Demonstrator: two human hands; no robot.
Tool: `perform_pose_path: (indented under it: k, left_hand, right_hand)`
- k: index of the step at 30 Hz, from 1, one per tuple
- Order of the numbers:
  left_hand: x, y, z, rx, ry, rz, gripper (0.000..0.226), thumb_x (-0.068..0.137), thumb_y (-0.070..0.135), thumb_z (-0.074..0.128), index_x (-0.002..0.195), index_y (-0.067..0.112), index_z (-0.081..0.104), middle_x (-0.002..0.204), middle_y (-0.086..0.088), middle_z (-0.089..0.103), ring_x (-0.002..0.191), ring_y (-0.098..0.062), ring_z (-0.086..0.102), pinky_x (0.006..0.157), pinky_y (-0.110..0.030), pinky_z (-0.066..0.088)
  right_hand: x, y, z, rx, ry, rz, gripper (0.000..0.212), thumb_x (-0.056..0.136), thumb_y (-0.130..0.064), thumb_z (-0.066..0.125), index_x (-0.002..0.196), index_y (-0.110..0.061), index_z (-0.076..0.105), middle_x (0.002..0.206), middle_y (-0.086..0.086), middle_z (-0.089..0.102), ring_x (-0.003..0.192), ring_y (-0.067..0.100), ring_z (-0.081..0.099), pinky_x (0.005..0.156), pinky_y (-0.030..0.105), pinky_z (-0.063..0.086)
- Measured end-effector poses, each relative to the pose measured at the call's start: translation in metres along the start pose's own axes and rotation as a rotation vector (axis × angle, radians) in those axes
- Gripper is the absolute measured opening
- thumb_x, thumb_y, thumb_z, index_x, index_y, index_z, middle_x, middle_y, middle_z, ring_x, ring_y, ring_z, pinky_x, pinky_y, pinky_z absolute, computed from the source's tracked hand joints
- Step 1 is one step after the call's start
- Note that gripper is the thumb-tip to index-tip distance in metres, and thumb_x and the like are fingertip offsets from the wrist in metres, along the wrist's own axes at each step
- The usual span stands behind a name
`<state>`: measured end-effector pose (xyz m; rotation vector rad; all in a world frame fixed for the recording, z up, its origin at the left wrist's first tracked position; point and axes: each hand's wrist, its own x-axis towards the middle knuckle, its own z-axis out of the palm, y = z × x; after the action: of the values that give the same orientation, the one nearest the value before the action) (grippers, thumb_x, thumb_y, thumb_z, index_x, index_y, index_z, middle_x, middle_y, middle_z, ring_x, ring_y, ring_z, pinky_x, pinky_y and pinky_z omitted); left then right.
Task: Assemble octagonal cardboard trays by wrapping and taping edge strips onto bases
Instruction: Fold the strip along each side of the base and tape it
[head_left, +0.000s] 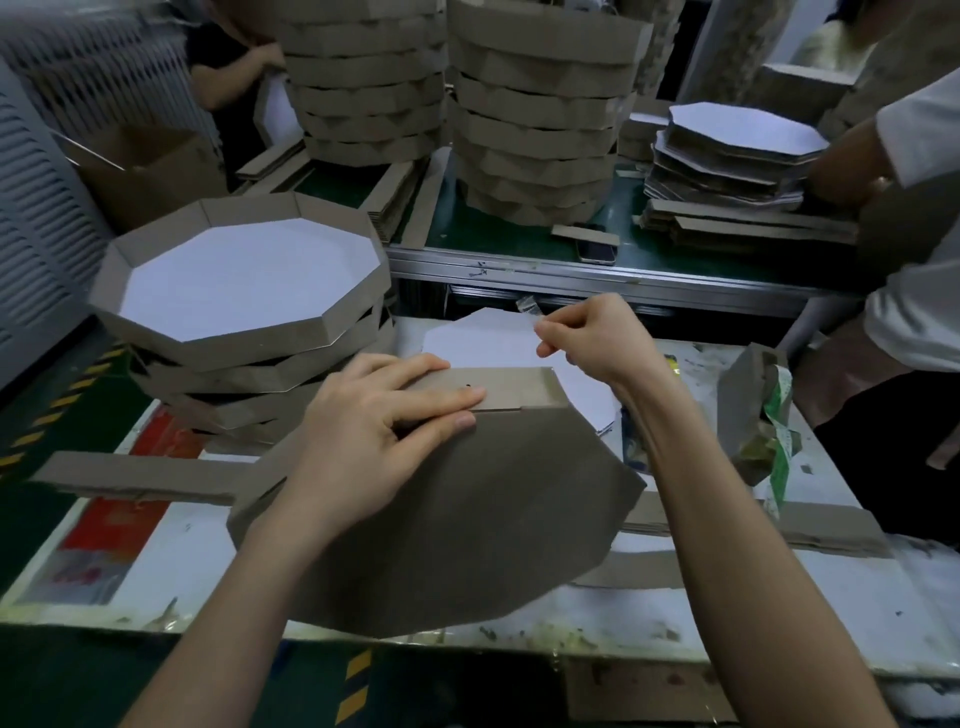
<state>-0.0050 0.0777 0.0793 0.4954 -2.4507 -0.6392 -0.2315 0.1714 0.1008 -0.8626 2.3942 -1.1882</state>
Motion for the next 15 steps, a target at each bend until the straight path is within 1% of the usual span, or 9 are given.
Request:
perform_pose_path:
  k: [2,3,4,5,6,8,9,11,15]
  left_hand:
    - [-0.006,-0.004,-0.005,-0.016,0.003,-0.018,0.03,0.089,0.058,0.052,0.116,0.049,0.061,0.129,0.012,0.06,0.115,-0.016,0.049,0.094,-0.044,0.043]
    - [-0.009,-0.005,-0.007,-0.014,0.002,-0.022,0.031,0.09,0.057,0.053,0.118,0.047,0.061,0.13,0.012,0.059,0.116,-0.015,0.048,0.096,-0.042,0.042]
    - [-0.011,-0.006,-0.008,-0.006,-0.003,-0.021,0.034,0.09,0.057,0.053,0.12,0.045,0.061,0.131,0.014,0.058,0.118,-0.014,0.046,0.097,-0.039,0.04]
    - [-0.014,-0.007,-0.009,0.004,-0.009,-0.016,0.037,0.09,0.057,0.052,0.123,0.043,0.062,0.13,0.018,0.057,0.119,-0.012,0.045,0.098,-0.036,0.037]
    - [-0.016,-0.007,-0.01,0.009,-0.012,-0.01,0.042,0.088,0.056,0.051,0.125,0.04,0.062,0.127,0.025,0.054,0.119,-0.009,0.042,0.097,-0.034,0.036]
    - [-0.02,-0.007,-0.012,-0.011,0.001,-0.011,0.046,0.086,0.054,0.054,0.127,0.034,0.06,0.112,0.039,0.042,0.115,-0.003,0.039,0.093,-0.031,0.035]
    - [-0.021,-0.007,-0.013,-0.029,0.009,-0.017,0.046,0.087,0.052,0.058,0.128,0.032,0.057,0.106,0.039,0.039,0.113,-0.003,0.038,0.091,-0.03,0.034]
    - [-0.023,-0.008,-0.013,-0.054,0.0,-0.03,0.048,0.088,0.048,0.064,0.13,0.031,0.05,0.109,0.033,0.043,0.114,-0.004,0.039,0.092,-0.028,0.031]
    - [-0.025,-0.008,-0.014,-0.053,-0.019,-0.034,0.055,0.085,0.048,0.065,0.133,0.033,0.041,0.123,0.019,0.059,0.114,-0.009,0.045,0.09,-0.03,0.032]
  right_hand:
    - [-0.01,-0.022,0.004,-0.079,-0.083,-0.01,0.044,0.09,-0.022,0.071,0.128,-0.002,0.06,0.077,-0.003,0.076,0.061,0.01,0.051,0.05,0.018,0.043]
    - [-0.015,-0.03,0.007,-0.082,-0.119,-0.011,0.064,0.089,-0.024,0.073,0.143,-0.004,0.047,0.08,-0.001,0.077,0.062,0.007,0.055,0.052,0.019,0.043]
    - [-0.021,-0.037,0.01,-0.055,-0.132,-0.026,0.072,0.088,-0.025,0.074,0.149,-0.01,0.039,0.078,-0.002,0.077,0.06,0.003,0.056,0.052,0.017,0.042]
    - [-0.025,-0.043,0.012,-0.002,-0.124,-0.055,0.068,0.088,-0.024,0.074,0.148,-0.019,0.042,0.075,-0.004,0.076,0.056,0.0,0.056,0.049,0.014,0.042]
    - [-0.029,-0.048,0.013,0.063,-0.106,-0.084,0.052,0.089,-0.022,0.073,0.137,-0.026,0.053,0.072,-0.004,0.076,0.051,-0.002,0.054,0.045,0.011,0.039]
    - [-0.039,-0.057,0.015,0.176,-0.098,-0.116,0.022,0.09,-0.019,0.071,0.111,-0.026,0.068,0.073,-0.001,0.076,0.041,0.0,0.047,0.04,0.013,0.035]
    - [-0.044,-0.061,0.015,0.23,-0.121,-0.118,0.013,0.09,-0.017,0.069,0.101,-0.024,0.071,0.075,0.001,0.077,0.039,0.002,0.041,0.039,0.015,0.032]
    - [-0.057,-0.065,0.017,0.33,-0.174,-0.114,0.012,0.09,-0.01,0.065,0.092,-0.019,0.073,0.078,0.006,0.077,0.038,0.005,0.034,0.039,0.017,0.028]
    - [-0.081,-0.061,0.023,0.395,-0.174,-0.109,0.02,0.089,-0.001,0.059,0.091,-0.016,0.072,0.078,0.01,0.076,0.035,0.005,0.034,0.037,0.015,0.028]
